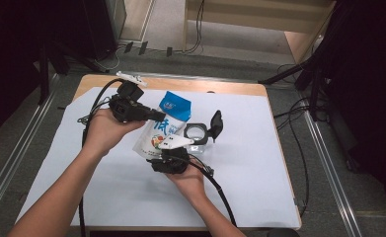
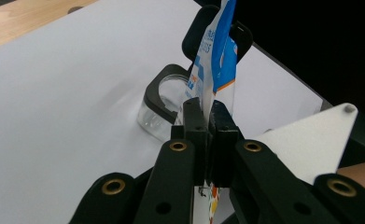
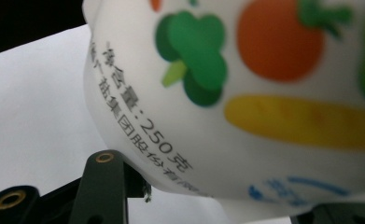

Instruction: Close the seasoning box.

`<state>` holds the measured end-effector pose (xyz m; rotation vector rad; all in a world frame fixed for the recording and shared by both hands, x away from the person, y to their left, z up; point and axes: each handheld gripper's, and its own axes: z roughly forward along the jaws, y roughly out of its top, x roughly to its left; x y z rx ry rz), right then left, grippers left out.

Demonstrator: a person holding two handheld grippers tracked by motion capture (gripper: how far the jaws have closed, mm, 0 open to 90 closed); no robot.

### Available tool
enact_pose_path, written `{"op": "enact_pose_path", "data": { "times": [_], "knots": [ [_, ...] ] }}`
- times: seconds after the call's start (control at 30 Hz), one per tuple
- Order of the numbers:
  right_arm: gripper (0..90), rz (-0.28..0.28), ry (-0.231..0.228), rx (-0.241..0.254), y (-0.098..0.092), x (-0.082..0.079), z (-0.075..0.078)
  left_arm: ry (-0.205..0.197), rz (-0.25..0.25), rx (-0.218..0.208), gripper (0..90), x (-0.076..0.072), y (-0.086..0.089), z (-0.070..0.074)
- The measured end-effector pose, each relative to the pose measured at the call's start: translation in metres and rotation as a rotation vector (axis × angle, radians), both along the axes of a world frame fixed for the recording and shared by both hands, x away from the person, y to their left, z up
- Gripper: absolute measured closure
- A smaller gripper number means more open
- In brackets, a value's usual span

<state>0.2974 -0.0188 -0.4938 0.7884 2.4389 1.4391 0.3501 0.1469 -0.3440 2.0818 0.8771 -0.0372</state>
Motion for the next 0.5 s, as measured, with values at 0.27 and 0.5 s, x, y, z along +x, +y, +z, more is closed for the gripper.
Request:
{"op": "enact_pose_path", "data": {
  "times": [0.27, 0.5],
  "knots": [
    [54.4, 0.009, 0.055, 0.052, -0.005, 0.0, -0.002, 0.008, -0.007, 0.019, 89.3, 0.008, -0.011, -0.005],
    [49.3, 0.019, 0.061, 0.056, -0.006, -0.002, -0.004, 0.009, -0.019, 0.029, 89.4, 0.011, -0.018, -0.008]
  ]
}}
